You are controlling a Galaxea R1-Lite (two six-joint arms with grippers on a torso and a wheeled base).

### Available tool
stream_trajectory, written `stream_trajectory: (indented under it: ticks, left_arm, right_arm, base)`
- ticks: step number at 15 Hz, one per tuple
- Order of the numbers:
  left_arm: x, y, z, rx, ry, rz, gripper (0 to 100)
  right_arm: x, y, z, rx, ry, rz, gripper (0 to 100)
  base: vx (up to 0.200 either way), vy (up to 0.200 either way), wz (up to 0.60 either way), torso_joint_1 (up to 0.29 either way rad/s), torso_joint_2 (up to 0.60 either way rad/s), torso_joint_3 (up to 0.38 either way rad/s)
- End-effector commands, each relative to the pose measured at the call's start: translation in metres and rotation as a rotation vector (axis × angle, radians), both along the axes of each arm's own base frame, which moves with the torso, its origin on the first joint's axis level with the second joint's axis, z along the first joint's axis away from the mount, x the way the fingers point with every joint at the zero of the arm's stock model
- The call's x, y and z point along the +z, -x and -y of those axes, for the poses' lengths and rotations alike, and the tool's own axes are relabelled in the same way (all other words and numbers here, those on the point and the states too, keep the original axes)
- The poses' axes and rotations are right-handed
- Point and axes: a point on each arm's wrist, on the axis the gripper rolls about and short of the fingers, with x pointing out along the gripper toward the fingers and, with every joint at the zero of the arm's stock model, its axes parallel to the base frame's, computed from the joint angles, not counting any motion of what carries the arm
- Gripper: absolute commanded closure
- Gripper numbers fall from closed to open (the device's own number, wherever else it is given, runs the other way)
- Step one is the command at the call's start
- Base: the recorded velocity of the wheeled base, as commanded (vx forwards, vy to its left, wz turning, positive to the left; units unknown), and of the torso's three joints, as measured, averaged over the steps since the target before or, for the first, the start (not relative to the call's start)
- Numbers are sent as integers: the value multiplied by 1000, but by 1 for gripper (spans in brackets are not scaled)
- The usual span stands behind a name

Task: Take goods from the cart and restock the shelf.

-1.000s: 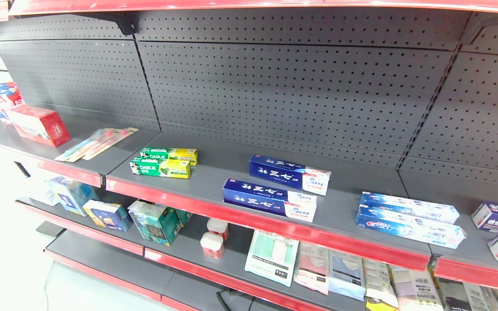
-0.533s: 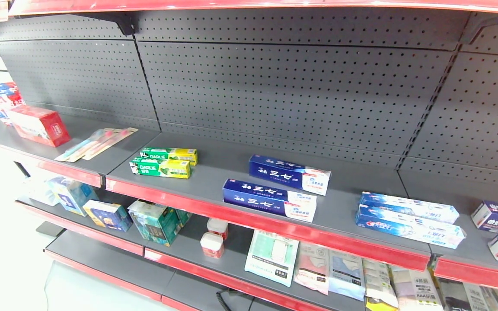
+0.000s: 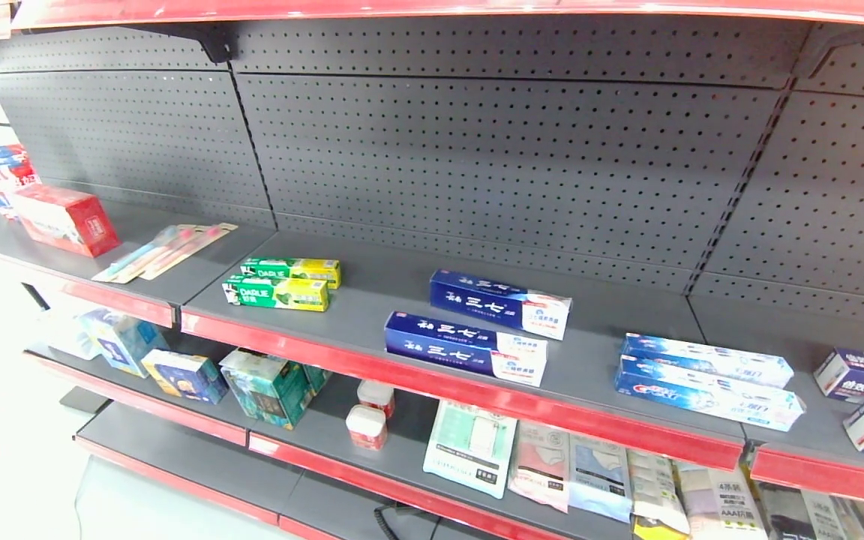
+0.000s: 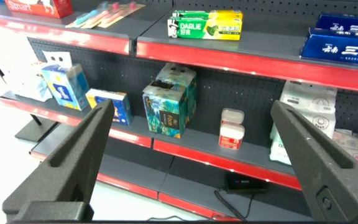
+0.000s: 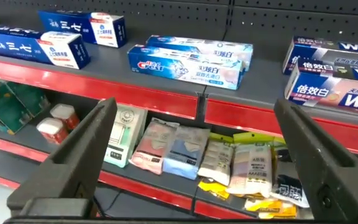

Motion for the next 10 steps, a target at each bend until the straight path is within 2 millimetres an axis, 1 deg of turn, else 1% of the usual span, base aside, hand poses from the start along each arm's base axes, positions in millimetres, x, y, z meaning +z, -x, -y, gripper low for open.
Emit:
stream_trajectory:
  ticks: [1, 10]
  left_arm:
    - [0, 0, 0, 1, 0, -2, 0]
    - [0, 0, 0, 1, -1, -2, 0]
  right_arm:
    - [0, 0, 0, 1, 0, -2, 0]
    - [0, 0, 0, -1, 0, -3, 0]
  base:
    - [0, 0, -600, 2, -17, 2]
    - [0, 0, -600, 5, 1, 0]
